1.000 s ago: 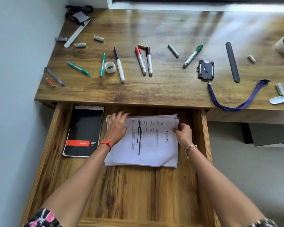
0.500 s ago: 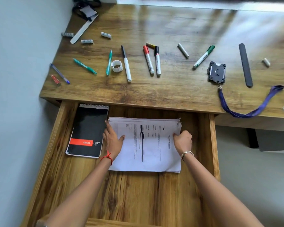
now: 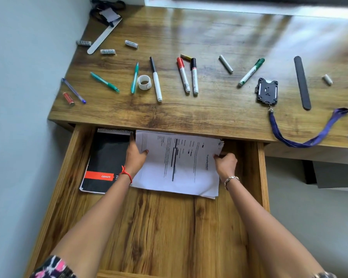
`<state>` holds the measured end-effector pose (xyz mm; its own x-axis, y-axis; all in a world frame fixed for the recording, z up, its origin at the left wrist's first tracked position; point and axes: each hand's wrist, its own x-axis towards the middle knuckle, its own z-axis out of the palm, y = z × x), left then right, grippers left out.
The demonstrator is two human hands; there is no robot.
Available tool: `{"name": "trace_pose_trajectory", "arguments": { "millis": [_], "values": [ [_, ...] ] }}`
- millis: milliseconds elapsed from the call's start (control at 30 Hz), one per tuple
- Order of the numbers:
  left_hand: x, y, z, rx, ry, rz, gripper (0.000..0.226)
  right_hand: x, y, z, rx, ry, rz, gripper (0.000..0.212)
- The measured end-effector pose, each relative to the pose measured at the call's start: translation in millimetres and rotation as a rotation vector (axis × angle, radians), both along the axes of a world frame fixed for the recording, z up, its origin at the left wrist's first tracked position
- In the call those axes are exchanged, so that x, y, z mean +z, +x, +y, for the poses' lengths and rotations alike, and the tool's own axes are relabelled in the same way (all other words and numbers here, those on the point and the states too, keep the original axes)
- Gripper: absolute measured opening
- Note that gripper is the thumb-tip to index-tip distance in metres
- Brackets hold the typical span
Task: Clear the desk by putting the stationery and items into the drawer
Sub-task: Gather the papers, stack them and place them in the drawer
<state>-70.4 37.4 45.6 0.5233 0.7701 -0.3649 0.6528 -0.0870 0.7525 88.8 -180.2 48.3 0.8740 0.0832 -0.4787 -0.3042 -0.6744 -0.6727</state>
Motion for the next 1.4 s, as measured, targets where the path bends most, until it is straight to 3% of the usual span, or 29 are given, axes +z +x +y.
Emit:
{"name": "trace_pose_trajectory", "arguments": {
  "millis": [233,400,1033,1400],
  "values": [
    [2.3,1.6,9.8,-0.030,0.010,-0.020,0.073,7.1,4.9,0.9,0.008,0.067,0.000,0.039],
    [4.1,-5.3,1.4,-0.016,0.086,0.019,0.086,4.6,0.8,-8.5,0.029,0.067,-0.019,0.036],
    [37.8,-35.2,-25.6,-0.120,0.354,-0.014,0.069,56.3,-26.4,-22.1,0.388,0.000,-0.237,0.020],
    [67.8,-63.9,-33.2,-0.210,0.475,-0.031,0.056,90.3,-51.9,-37.2,0.476,0.003,-0.327,0.019]
  ]
}}
